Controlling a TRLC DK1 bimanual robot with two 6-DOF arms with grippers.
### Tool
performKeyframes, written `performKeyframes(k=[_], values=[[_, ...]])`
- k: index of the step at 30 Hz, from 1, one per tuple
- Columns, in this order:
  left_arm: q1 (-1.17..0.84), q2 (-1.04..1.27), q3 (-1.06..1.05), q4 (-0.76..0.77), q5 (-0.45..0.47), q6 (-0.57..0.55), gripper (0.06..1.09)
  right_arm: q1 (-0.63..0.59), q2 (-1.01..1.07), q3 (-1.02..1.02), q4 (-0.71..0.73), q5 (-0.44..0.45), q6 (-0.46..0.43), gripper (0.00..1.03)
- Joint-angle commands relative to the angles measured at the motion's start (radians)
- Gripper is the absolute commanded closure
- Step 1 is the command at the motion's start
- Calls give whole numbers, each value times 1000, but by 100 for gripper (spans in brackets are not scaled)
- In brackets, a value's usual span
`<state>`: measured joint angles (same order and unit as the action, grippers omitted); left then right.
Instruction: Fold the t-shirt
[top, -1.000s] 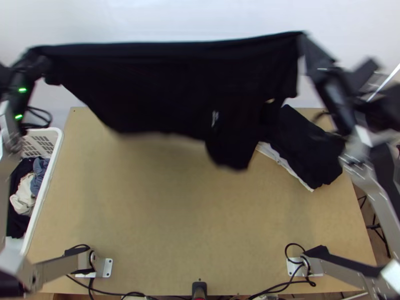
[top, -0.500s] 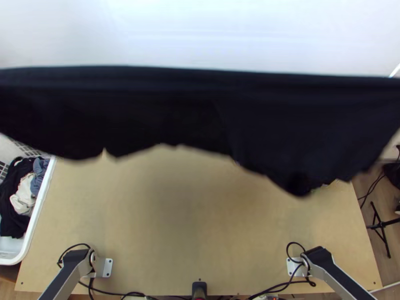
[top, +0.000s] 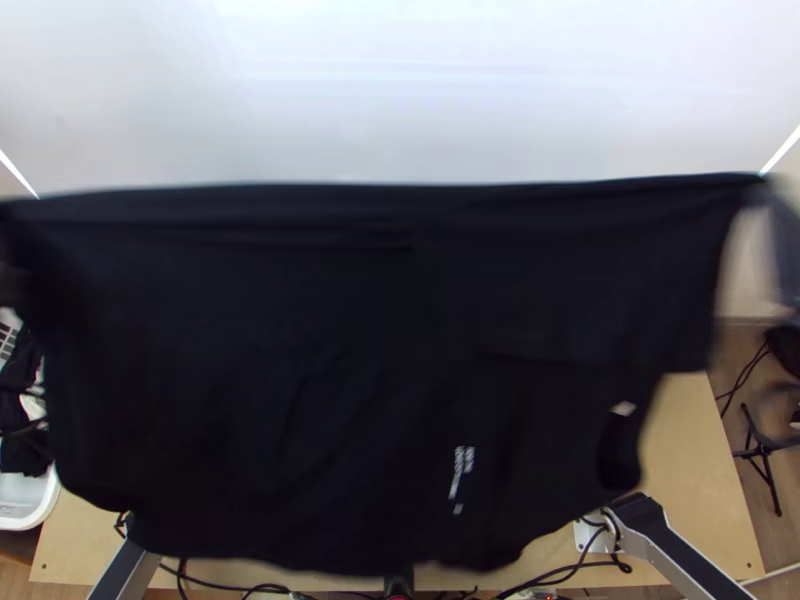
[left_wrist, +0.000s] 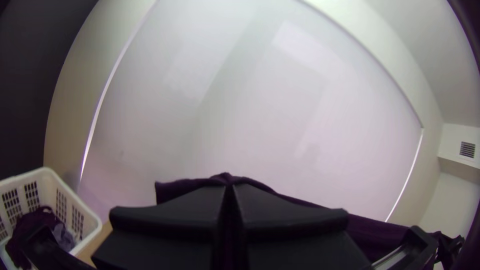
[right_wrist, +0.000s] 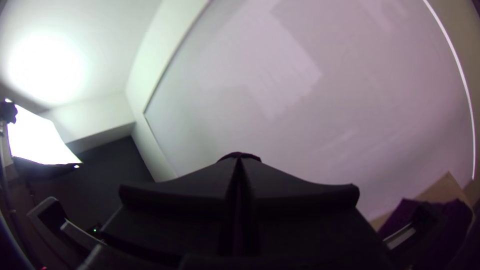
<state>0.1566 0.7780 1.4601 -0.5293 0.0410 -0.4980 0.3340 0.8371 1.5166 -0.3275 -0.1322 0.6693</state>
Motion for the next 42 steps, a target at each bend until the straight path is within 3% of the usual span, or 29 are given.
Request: performKeyframes(k=[1,4,7,14,20,31,42], values=[[-17,-98,-547,107,7,13,105,34,14,-486,74,-6,64,100],[-22,-66,-764,250,5,44,105,73,40,-742,243,-4,73,100],[-19,60,-863,404,0,98,105,97,137,-854,360,-3,55,100],[-25,320,-816,577,-4,131,105,63,318,-866,478,-3,50,100],[9,578,-699,700,-6,138,105,22,462,-759,512,13,49,100],[11,989,-284,611,-24,131,105,-127,830,-317,180,9,72,100],[37,1239,-80,606,-33,156,105,-153,1067,-72,51,26,76,100]])
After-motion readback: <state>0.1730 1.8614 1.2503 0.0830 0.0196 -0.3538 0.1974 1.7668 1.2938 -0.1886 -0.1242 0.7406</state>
